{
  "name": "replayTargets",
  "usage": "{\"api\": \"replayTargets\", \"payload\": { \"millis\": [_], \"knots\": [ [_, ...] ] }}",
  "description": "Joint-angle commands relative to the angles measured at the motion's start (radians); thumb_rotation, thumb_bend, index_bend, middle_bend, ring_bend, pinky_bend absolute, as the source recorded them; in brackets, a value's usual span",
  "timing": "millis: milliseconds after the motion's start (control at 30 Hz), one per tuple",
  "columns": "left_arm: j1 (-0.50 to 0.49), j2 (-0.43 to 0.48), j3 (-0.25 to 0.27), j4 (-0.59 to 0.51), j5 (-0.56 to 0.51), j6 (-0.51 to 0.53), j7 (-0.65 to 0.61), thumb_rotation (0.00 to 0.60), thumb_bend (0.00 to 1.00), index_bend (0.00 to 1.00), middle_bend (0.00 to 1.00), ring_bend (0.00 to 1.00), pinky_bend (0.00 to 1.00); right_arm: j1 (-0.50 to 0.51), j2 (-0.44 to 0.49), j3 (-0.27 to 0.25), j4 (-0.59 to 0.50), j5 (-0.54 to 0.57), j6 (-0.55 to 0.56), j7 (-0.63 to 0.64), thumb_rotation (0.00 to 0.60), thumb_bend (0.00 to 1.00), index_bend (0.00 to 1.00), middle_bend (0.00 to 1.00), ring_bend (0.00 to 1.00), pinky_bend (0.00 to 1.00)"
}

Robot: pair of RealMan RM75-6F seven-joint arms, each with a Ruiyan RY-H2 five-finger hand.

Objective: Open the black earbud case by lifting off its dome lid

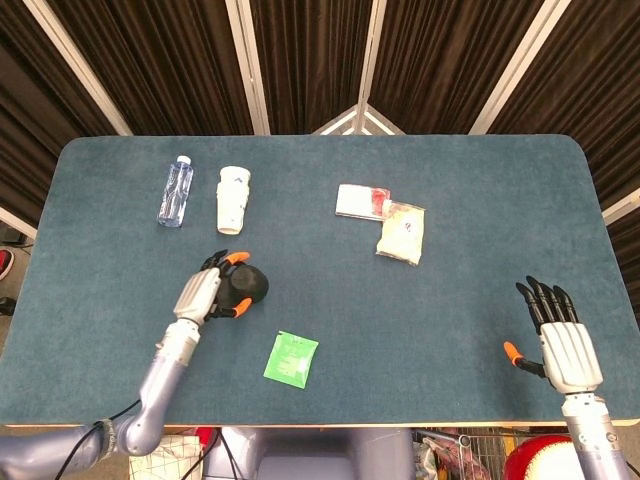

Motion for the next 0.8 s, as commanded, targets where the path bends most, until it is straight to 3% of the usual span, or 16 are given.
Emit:
{"api": "replayTargets", "payload": {
  "millis": [33,267,433,533,700,800],
  "knots": [
    [-0.036,-0.049,-0.007,0.042,-0.031,-0.021,0.040,0.600,0.59,0.19,0.38,0.00,0.00,-0.001,-0.001,-0.002,0.000,-0.001,0.000,0.000,0.600,0.29,0.07,0.02,0.07,0.01],
    [-0.079,-0.138,0.000,0.131,-0.050,-0.051,0.065,0.600,0.57,0.19,0.31,0.00,0.00,-0.014,-0.011,-0.013,0.005,-0.008,0.014,-0.008,0.600,0.29,0.07,0.02,0.07,0.01],
    [-0.090,-0.150,0.017,0.151,-0.037,-0.071,0.069,0.600,0.39,0.16,0.11,0.00,0.00,-0.012,-0.005,-0.006,0.005,-0.002,0.015,0.001,0.600,0.29,0.07,0.02,0.07,0.01],
    [-0.091,-0.130,0.025,0.130,-0.018,-0.080,0.068,0.600,0.30,0.12,0.01,0.00,0.00,-0.013,-0.004,-0.006,0.005,-0.002,0.015,0.001,0.600,0.29,0.07,0.02,0.07,0.01],
    [-0.083,-0.090,0.023,0.070,0.003,-0.071,0.059,0.600,0.26,0.03,0.00,0.00,0.00,-0.014,-0.002,-0.006,0.004,-0.001,0.017,-0.004,0.600,0.29,0.07,0.02,0.07,0.01],
    [-0.067,-0.036,0.020,-0.020,0.027,-0.039,0.064,0.600,0.26,0.00,0.00,0.00,0.00,-0.015,-0.001,-0.005,0.003,0.001,0.017,-0.008,0.600,0.29,0.07,0.02,0.07,0.01]
  ]
}}
